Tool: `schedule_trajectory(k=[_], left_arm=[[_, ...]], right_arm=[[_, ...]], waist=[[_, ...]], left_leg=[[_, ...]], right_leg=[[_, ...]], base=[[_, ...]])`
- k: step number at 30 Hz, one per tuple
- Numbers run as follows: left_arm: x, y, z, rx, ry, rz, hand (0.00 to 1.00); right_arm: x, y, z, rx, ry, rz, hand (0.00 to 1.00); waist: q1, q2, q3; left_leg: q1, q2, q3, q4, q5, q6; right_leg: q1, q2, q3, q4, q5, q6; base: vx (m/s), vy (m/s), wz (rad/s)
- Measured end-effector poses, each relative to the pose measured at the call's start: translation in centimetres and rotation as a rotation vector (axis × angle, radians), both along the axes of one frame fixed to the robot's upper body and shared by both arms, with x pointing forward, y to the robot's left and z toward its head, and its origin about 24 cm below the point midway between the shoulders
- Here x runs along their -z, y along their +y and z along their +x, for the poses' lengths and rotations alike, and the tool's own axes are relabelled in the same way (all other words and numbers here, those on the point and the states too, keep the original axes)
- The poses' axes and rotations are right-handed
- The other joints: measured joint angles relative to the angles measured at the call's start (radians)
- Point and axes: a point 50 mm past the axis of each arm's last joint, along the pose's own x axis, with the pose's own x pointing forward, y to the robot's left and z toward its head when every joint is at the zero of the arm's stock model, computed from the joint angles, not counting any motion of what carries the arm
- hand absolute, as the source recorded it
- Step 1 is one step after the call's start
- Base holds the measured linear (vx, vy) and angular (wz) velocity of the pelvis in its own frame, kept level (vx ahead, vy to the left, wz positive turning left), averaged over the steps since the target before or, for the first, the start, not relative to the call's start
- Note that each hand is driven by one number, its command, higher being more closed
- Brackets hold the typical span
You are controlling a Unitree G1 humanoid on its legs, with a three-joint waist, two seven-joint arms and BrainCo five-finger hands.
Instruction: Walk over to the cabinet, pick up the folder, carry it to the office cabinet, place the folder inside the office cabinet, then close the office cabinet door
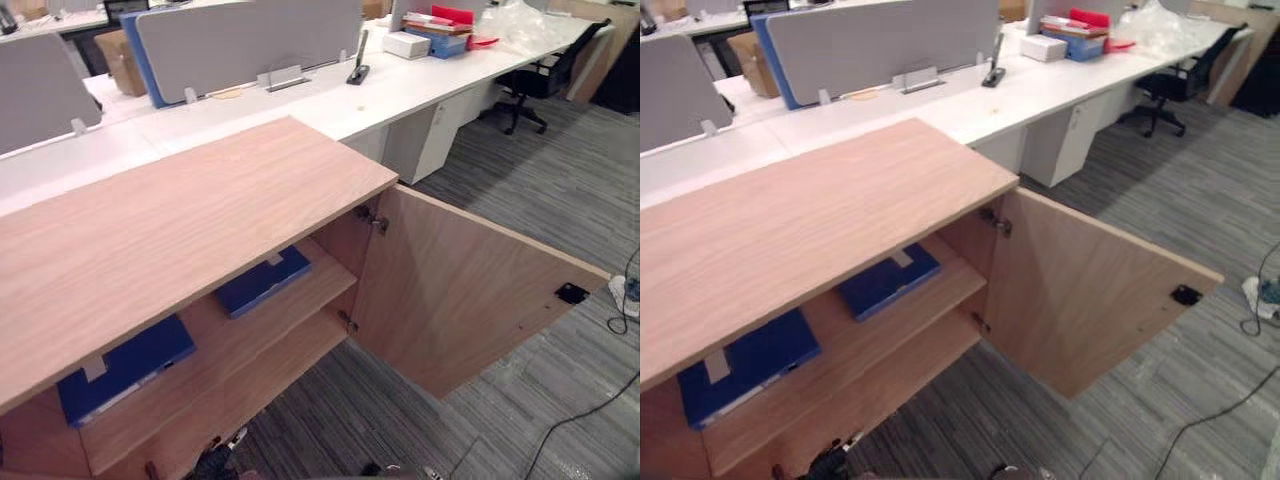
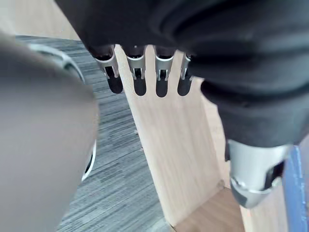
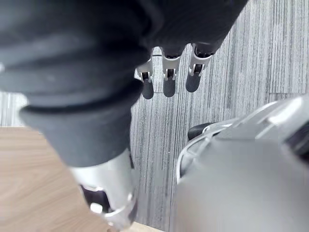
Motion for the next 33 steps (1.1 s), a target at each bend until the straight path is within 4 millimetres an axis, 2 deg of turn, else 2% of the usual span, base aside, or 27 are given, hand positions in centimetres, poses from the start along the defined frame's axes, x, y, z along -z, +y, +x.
schedule_trajectory(k=[1, 2, 3, 4, 5, 8, 12, 17, 20, 22, 24, 26, 28, 31, 33], left_arm=[[0.0, 0.0, -0.2, -0.034, -0.005, -0.008, 0.0], [0.0, 0.1, -0.4, -0.045, -0.004, -0.006, 0.0], [0.1, -0.2, -0.7, -0.054, 0.004, -0.016, 0.0], [0.1, -0.2, -0.7, -0.065, -0.003, -0.018, 0.0], [0.1, -0.2, -0.8, -0.075, -0.001, -0.02, 0.0], [0.3, -0.1, -1.2, -0.076, 0.016, -0.017, 0.0], [0.3, 0.0, -1.5, -0.07, 0.03, -0.015, 0.0], [0.4, -1.0, -1.1, -0.019, 0.028, -0.028, 0.0], [0.5, -2.4, -0.7, 0.005, 0.02, -0.059, 0.0], [0.5, -2.5, -0.7, 0.019, 0.022, -0.061, 0.0], [0.5, -2.5, -0.8, 0.036, 0.028, -0.059, 0.0], [0.5, -2.6, -0.7, 0.056, 0.028, -0.056, 0.0], [0.5, -2.5, -0.5, 0.055, 0.026, -0.052, 0.0], [0.5, -1.8, -0.7, 0.034, 0.033, -0.037, 0.0], [0.4, -1.7, -0.7, 0.018, 0.031, -0.039, 0.0]], right_arm=[[-0.1, -0.1, 0.5, -0.009, -0.015, -0.005, 0.0], [-0.1, 0.1, 0.7, -0.017, -0.02, -0.004, 0.0], [-0.1, 0.2, 0.8, -0.034, -0.026, -0.004, 0.0], [-0.1, 0.1, 0.8, -0.04, -0.025, -0.005, 0.0], [-0.1, 0.1, 0.8, -0.038, -0.023, -0.005, 0.0], [-0.1, 0.0, 0.5, -0.01, -0.019, -0.003, 0.0], [0.0, 0.2, 0.2, -0.007, -0.006, 0.007, 0.0], [0.0, -0.2, 0.3, -0.041, -0.004, -0.005, 0.0], [-0.4, -1.4, 1.3, -0.093, -0.015, -0.041, 0.0], [-0.6, -2.0, 1.4, -0.106, -0.013, -0.056, 0.0], [-0.5, -2.0, 1.2, -0.115, -0.006, -0.057, 0.0], [-0.6, -1.9, 1.5, -0.14, -0.012, -0.06, 0.0], [-0.7, -1.9, 1.9, -0.146, -0.02, -0.061, 0.0], [-0.6, -1.5, 1.9, -0.145, -0.018, -0.05, 0.0], [-0.6, -1.4, 2.0, -0.145, -0.021, -0.047, 0.0]], waist=[[0.012, 0.013, 0.003], [0.014, 0.012, -0.006], [0.003, 0.011, -0.011], [0.004, 0.011, -0.012], [-0.001, 0.01, -0.011], [-0.002, 0.017, -0.016], [-0.003, 0.02, -0.028], [-0.004, 0.044, -0.03], [-0.001, 0.087, -0.023], [-0.007, 0.091, -0.014], [-0.008, 0.085, -0.01], [-0.009, 0.076, -0.01], [-0.007, 0.08, 0.0], [-0.004, 0.066, 0.008], [-0.001, 0.065, 0.008]], left_leg=[[0.003, -0.044, -0.067, -0.059, 0.039, 0.026], [0.022, -0.058, -0.06, -0.09, 0.038, 0.021], [0.042, -0.091, -0.055, -0.151, 0.046, 0.013], [0.053, -0.11, -0.033, -0.183, 0.066, 0.023], [0.064, -0.136, -0.023, -0.21, 0.092, 0.063], [0.094, -0.168, -0.04, -0.249, 0.106, 0.08], [0.148, -0.171, -0.046, -0.288, 0.106, 0.081], [0.198, -0.166, -0.054, -0.308, 0.106, 0.081], [0.205, -0.156, -0.011, -0.329, 0.112, 0.088], [0.232, -0.172, -0.004, -0.329, 0.114, 0.092], [0.246, -0.183, -0.001, -0.33, 0.115, 0.092], [0.248, -0.195, 0.007, -0.337, 0.115, 0.092], [0.237, -0.196, 0.032, -0.344, 0.114, 0.092], [0.235, -0.167, 0.041, -0.343, 0.11, 0.085], [0.223, -0.15, 0.046, -0.337, 0.106, 0.078]], right_leg=[[-0.011, 0.015, 0.048, -0.01, 0.013, 0.022], [-0.001, 0.024, 0.067, -0.043, 0.029, 0.035], [0.012, 0.024, 0.082, -0.099, 0.059, 0.043], [0.008, 0.02, 0.089, -0.119, 0.077, 0.04], [0.01, 0.011, 0.115, -0.16, 0.114, 0.063], [0.038, 0.008, 0.131, -0.208, 0.128, 0.065], [0.095, 0.023, 0.131, -0.262, 0.128, 0.064], [0.106, 0.029, 0.123, -0.25, 0.126, 0.064], [0.001, 0.004, 0.045, -0.07, 0.083, 0.03], [-0.04, -0.035, 0.013, 0.056, 0.048, 0.015], [-0.048, -0.053, -0.002, 0.087, 0.043, 0.021], [-0.045, -0.056, -0.005, 0.051, 0.045, 0.033], [-0.018, -0.027, -0.005, -0.074, 0.091, 0.073], [0.039, 0.037, -0.004, -0.228, 0.16, 0.046], [0.043, 0.06, 0.003, -0.27, 0.176, 0.039]], base=[[0.0, 0.201, -1.2], [0.08, 0.165, -0.93], [0.13, 0.108, -0.52], [0.22, 0.133, -0.42], [0.18, 0.11, -0.34], [0.19, 0.078, -0.2], [0.21, 0.03, -0.09], [0.11, 0.029, -0.21], [0.0, 0.059, -0.54], [-0.01, 0.076, -0.36], [-0.06, 0.107, -0.23], [-0.07, 0.101, -0.21], [-0.08, 0.037, -0.31], [-0.14, -0.062, -0.17], [-0.12, -0.109, -0.16]])
